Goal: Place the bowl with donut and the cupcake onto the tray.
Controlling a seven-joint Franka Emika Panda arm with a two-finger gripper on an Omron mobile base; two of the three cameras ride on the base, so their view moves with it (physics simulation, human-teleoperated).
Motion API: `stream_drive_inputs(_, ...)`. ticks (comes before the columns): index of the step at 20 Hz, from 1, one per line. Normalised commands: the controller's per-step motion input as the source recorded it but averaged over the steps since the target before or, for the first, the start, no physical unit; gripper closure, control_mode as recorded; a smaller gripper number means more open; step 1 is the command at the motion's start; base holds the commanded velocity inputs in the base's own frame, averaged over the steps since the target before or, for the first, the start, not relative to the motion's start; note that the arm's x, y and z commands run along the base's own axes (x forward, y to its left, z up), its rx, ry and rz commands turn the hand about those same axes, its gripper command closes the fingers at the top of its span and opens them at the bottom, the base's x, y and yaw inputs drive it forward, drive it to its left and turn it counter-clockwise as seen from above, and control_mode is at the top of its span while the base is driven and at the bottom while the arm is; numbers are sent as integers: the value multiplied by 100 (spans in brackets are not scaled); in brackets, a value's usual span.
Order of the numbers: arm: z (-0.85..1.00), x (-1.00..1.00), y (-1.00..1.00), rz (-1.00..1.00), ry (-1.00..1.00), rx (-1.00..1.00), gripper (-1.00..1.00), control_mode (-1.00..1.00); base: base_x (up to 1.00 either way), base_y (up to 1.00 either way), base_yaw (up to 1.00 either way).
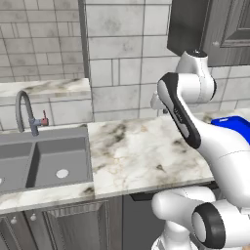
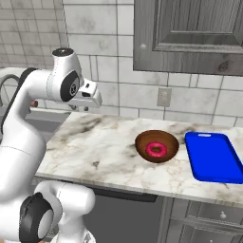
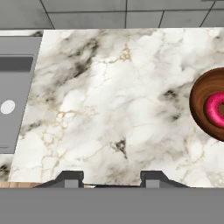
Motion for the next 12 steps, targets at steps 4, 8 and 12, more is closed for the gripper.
stream_drive_inputs(4, -1, -4, 0, 0, 1, 0, -100, -100, 0, 0, 0)
stream_drive_inputs(8, 0, 0, 0, 0, 0, 0, -100, -100, 0, 0, 0)
stream_drive_inputs(12, 0, -1, 0, 0, 0, 0, -100, -100, 0, 0, 0)
